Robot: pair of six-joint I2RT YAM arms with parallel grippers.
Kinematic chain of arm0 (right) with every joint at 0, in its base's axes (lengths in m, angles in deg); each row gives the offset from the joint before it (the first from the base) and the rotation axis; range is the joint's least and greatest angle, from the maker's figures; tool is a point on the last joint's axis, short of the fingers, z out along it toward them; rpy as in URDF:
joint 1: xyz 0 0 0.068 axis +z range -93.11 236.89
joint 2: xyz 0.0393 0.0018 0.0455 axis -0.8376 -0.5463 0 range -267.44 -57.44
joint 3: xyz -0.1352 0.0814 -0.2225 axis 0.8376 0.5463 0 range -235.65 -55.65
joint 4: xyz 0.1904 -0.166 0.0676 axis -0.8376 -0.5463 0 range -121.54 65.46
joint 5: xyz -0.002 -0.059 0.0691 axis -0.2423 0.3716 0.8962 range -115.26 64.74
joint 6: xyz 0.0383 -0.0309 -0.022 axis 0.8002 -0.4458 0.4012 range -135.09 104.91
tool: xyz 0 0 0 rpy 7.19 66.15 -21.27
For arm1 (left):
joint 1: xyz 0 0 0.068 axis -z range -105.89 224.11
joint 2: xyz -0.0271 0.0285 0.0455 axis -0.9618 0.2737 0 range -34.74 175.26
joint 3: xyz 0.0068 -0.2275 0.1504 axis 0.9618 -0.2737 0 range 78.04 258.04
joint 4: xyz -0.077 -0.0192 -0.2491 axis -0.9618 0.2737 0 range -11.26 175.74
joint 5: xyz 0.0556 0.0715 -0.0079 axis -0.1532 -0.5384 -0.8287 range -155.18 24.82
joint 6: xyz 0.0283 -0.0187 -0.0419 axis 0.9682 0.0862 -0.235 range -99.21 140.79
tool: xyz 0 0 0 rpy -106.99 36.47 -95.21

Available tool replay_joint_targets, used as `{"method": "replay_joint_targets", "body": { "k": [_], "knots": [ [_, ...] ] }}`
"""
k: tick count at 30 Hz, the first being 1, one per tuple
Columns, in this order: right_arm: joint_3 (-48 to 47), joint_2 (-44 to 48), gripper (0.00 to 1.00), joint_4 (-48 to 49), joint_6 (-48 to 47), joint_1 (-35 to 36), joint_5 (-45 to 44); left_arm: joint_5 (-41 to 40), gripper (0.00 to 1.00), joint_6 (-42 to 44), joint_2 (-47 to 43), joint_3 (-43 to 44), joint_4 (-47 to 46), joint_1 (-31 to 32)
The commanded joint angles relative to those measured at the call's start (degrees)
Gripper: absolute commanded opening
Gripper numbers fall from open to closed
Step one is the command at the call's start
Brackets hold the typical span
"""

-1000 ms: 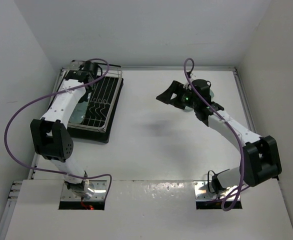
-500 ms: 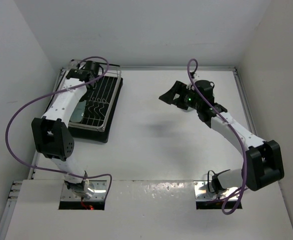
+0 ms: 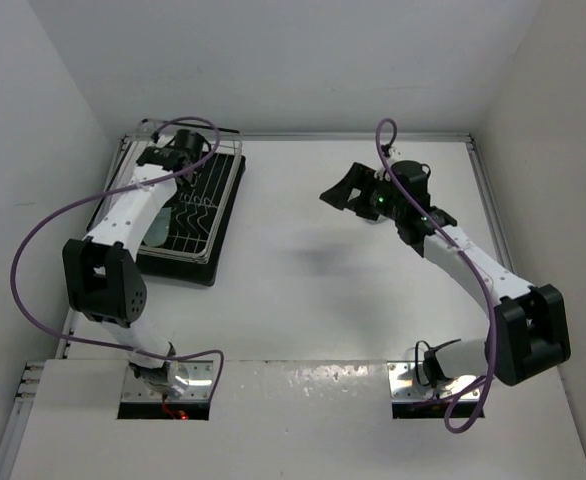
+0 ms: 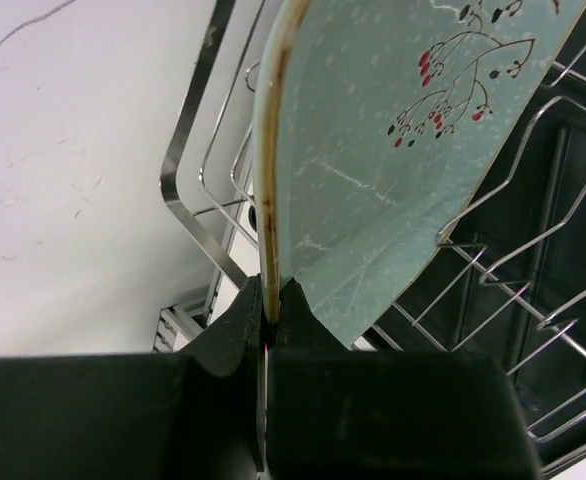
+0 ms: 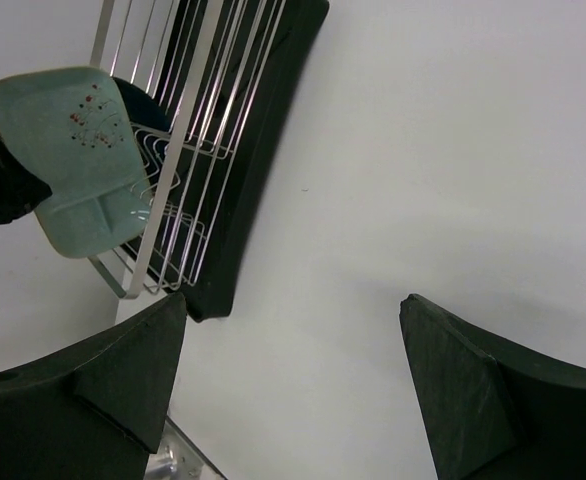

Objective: Load the plates into the dish rack

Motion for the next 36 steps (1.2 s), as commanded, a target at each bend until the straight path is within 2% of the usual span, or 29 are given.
{"method": "replay_joint_targets", "body": {
  "k": [1, 8, 16, 20, 23, 27, 33, 36],
  "knots": [
    [0.17, 2.63, 0.87, 0.73, -1.15, -0.63, -0.93, -9.03, 0.0, -3.24, 4.04, 1.66, 2.54, 0.6],
    [1.14, 4.03, 0.87, 0.29, -1.59, -0.9, -1.81, -9.12, 0.0, -4.13, 5.99, 3.34, 4.39, 2.9],
    [1.23, 4.03, 0.88, 0.2, -1.5, -0.99, -2.07, -3.59, 0.02, 2.63, 5.99, 3.86, 2.46, 2.9],
    [0.52, 3.33, 0.88, 0.29, -1.76, -0.99, -1.81, -1.57, 0.11, 7.11, 5.99, 4.92, -1.49, 2.37],
    [0.08, 3.16, 0.88, 0.11, -1.94, -0.9, -1.64, -0.33, 0.25, 8.17, 7.04, 8.16, -1.5, 1.84],
    [-0.01, 3.59, 0.88, -0.41, -2.29, -1.16, -2.07, 0.9, 0.36, 9.31, 7.66, 9.22, -2.02, 1.31],
    [0.35, 3.95, 0.88, -0.59, -2.38, -1.42, -1.9, 0.9, 0.38, 10.54, 7.58, 13.52, -1.33, 1.31],
    [0.17, 3.6, 0.88, -0.94, -2.29, -1.51, -1.9, 3.44, 0.47, 12.47, 6.95, 19.4, -0.71, 1.31]
  ]
}}
